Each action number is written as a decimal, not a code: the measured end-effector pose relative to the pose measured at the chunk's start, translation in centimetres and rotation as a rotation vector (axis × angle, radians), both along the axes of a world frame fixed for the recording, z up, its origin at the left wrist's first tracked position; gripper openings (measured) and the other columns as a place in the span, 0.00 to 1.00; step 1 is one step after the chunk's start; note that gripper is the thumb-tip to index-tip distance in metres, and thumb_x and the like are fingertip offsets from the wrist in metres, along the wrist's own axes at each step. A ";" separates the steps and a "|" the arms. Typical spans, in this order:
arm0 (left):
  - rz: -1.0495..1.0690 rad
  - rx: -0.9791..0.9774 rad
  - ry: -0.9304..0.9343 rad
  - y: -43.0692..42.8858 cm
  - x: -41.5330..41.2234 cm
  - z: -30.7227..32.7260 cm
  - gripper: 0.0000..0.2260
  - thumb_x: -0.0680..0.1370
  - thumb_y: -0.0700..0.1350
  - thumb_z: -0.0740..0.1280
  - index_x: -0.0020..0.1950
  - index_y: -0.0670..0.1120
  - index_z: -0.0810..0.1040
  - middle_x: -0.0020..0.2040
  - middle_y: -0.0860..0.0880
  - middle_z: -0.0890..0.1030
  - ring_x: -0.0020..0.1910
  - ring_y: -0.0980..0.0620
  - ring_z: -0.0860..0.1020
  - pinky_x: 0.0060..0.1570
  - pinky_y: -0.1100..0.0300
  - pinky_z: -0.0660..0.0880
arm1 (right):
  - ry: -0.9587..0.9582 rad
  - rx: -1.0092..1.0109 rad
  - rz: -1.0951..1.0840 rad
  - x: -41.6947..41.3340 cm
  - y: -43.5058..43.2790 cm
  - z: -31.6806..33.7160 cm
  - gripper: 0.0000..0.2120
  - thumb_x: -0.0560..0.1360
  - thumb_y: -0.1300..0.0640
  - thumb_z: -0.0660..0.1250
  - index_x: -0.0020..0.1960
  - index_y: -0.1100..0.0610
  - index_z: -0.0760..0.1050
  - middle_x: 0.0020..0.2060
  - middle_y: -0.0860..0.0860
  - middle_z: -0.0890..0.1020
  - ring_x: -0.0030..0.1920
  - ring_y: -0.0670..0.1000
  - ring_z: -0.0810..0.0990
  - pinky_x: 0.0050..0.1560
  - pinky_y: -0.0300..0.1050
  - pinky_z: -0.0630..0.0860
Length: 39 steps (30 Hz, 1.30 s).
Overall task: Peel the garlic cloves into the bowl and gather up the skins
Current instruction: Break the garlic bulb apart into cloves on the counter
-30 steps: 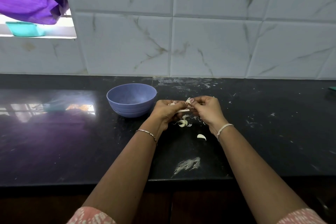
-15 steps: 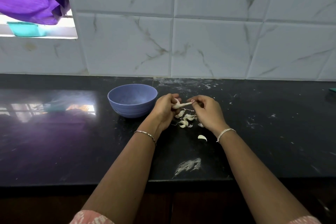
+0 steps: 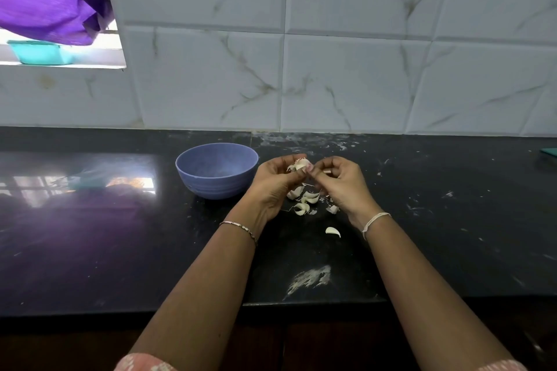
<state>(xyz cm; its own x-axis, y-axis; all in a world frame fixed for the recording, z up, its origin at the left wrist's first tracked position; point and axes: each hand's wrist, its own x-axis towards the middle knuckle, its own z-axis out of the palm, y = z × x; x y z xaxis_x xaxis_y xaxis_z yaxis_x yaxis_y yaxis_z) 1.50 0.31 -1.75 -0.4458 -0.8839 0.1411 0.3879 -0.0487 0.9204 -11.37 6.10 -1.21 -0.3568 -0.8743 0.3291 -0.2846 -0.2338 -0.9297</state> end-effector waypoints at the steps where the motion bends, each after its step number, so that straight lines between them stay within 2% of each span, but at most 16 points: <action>1: 0.009 0.015 0.023 0.0 0.1 0.0 0.12 0.69 0.35 0.74 0.51 0.41 0.81 0.45 0.43 0.83 0.49 0.45 0.80 0.60 0.52 0.75 | -0.050 -0.016 0.019 -0.1 0.1 0.1 0.05 0.74 0.57 0.74 0.45 0.57 0.79 0.36 0.53 0.82 0.34 0.48 0.79 0.35 0.38 0.78; 4: -0.009 0.033 0.038 0.2 0.2 0.1 0.14 0.65 0.37 0.75 0.50 0.40 0.81 0.46 0.41 0.84 0.50 0.43 0.81 0.61 0.51 0.76 | -0.091 -0.049 0.020 -0.5 0.2 0.1 0.02 0.73 0.61 0.74 0.45 0.56 0.82 0.36 0.52 0.84 0.34 0.47 0.80 0.40 0.38 0.80; 6: -0.018 0.034 0.025 0.3 0.2 0.1 0.17 0.62 0.38 0.76 0.50 0.40 0.82 0.46 0.40 0.84 0.49 0.44 0.81 0.58 0.52 0.77 | -0.027 -0.031 0.013 -0.8 0.1 -0.1 0.02 0.74 0.59 0.73 0.46 0.55 0.82 0.38 0.51 0.85 0.36 0.48 0.81 0.41 0.39 0.80; 10: 0.034 0.021 -0.008 0.4 0.2 0.1 0.17 0.65 0.36 0.76 0.52 0.38 0.81 0.46 0.40 0.83 0.49 0.44 0.81 0.56 0.52 0.78 | 0.380 0.000 -0.060 -1.0 -0.3 -0.6 0.05 0.78 0.53 0.68 0.50 0.54 0.79 0.42 0.48 0.82 0.41 0.45 0.79 0.42 0.37 0.75; 12: 0.052 0.008 -0.009 0.4 0.2 0.1 0.13 0.68 0.34 0.75 0.52 0.38 0.81 0.45 0.40 0.83 0.49 0.44 0.80 0.58 0.49 0.77 | 0.582 -0.010 -0.092 -1.0 -0.4 -0.8 0.08 0.80 0.52 0.64 0.51 0.56 0.76 0.44 0.49 0.80 0.43 0.47 0.77 0.42 0.42 0.73; 15: 0.022 0.012 0.023 0.2 0.3 0.1 0.12 0.69 0.34 0.74 0.52 0.37 0.80 0.45 0.41 0.84 0.46 0.45 0.82 0.55 0.51 0.79 | 0.711 -0.001 -0.082 -1.1 -0.3 -0.9 0.11 0.81 0.50 0.60 0.48 0.56 0.74 0.41 0.49 0.78 0.42 0.49 0.75 0.41 0.47 0.70; 17: -0.018 0.056 0.053 0.3 0.3 0.2 0.13 0.72 0.34 0.72 0.55 0.35 0.79 0.45 0.41 0.84 0.43 0.48 0.84 0.47 0.58 0.82 | 0.661 -0.028 -0.083 -1.2 -0.3 -0.8 0.10 0.81 0.52 0.61 0.45 0.55 0.76 0.38 0.50 0.79 0.37 0.49 0.75 0.38 0.46 0.69; 19: -0.040 0.092 0.026 0.5 0.1 0.3 0.14 0.74 0.38 0.72 0.58 0.35 0.78 0.44 0.44 0.85 0.42 0.51 0.85 0.44 0.61 0.82 | 0.556 -0.050 -0.092 -1.1 -0.4 -0.5 0.10 0.80 0.52 0.63 0.44 0.55 0.78 0.36 0.52 0.81 0.34 0.51 0.76 0.37 0.48 0.72; 22: -0.058 0.100 -0.022 0.5 -0.1 0.2 0.11 0.77 0.42 0.70 0.56 0.37 0.79 0.42 0.47 0.85 0.41 0.55 0.84 0.45 0.64 0.81 | 0.425 -0.032 -0.089 -0.8 -0.7 -0.4 0.11 0.80 0.52 0.64 0.44 0.56 0.80 0.37 0.53 0.83 0.40 0.55 0.81 0.45 0.54 0.77; 25: -0.078 0.110 0.018 0.2 0.1 0.2 0.11 0.76 0.40 0.70 0.55 0.36 0.80 0.44 0.45 0.85 0.43 0.53 0.84 0.46 0.65 0.81 | 0.249 -0.023 -0.016 -0.3 -0.8 -0.3 0.11 0.80 0.54 0.65 0.45 0.58 0.81 0.39 0.53 0.84 0.44 0.53 0.83 0.51 0.50 0.78; 28: -0.096 0.118 0.081 0.0 0.3 0.2 0.16 0.69 0.40 0.73 0.54 0.35 0.80 0.47 0.42 0.85 0.46 0.50 0.84 0.48 0.63 0.81 | 0.084 -0.032 0.059 0.3 -0.3 0.0 0.09 0.81 0.57 0.64 0.46 0.58 0.81 0.38 0.49 0.83 0.42 0.42 0.82 0.46 0.33 0.76; 30: -0.090 0.117 0.107 0.0 0.3 0.1 0.16 0.67 0.40 0.74 0.53 0.36 0.80 0.46 0.42 0.84 0.45 0.49 0.84 0.48 0.63 0.81 | 0.007 -0.041 0.074 0.5 -0.1 0.1 0.09 0.81 0.59 0.63 0.45 0.58 0.80 0.35 0.46 0.82 0.35 0.37 0.80 0.40 0.28 0.73; 34: -0.054 0.083 0.142 0.0 0.1 0.1 0.11 0.71 0.35 0.72 0.53 0.36 0.79 0.41 0.43 0.85 0.39 0.51 0.84 0.42 0.64 0.81 | -0.100 -0.047 0.075 0.8 0.0 0.3 0.11 0.81 0.61 0.63 0.40 0.59 0.77 0.27 0.43 0.79 0.28 0.35 0.76 0.34 0.26 0.70; 36: -0.028 0.018 0.124 0.0 0.1 0.1 0.13 0.69 0.35 0.74 0.52 0.38 0.79 0.41 0.43 0.85 0.39 0.51 0.84 0.43 0.63 0.81 | -0.150 -0.038 0.079 0.8 0.0 0.4 0.12 0.81 0.62 0.62 0.39 0.58 0.76 0.25 0.42 0.78 0.27 0.36 0.75 0.32 0.26 0.70; 39: 0.000 -0.080 0.090 -0.1 0.1 0.1 0.14 0.69 0.32 0.74 0.54 0.38 0.80 0.43 0.43 0.85 0.41 0.51 0.84 0.43 0.62 0.80 | -0.163 -0.012 0.051 0.7 -0.2 0.3 0.13 0.81 0.59 0.63 0.37 0.57 0.76 0.27 0.45 0.76 0.27 0.39 0.72 0.31 0.27 0.68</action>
<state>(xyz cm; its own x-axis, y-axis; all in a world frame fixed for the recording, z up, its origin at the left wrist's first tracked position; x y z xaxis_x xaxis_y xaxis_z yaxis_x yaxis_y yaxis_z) 1.64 0.25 -1.68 -0.4280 -0.8685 0.2502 0.4690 0.0232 0.8829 -10.69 5.92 -0.88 -0.3613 -0.8891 0.2811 -0.1176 -0.2555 -0.9596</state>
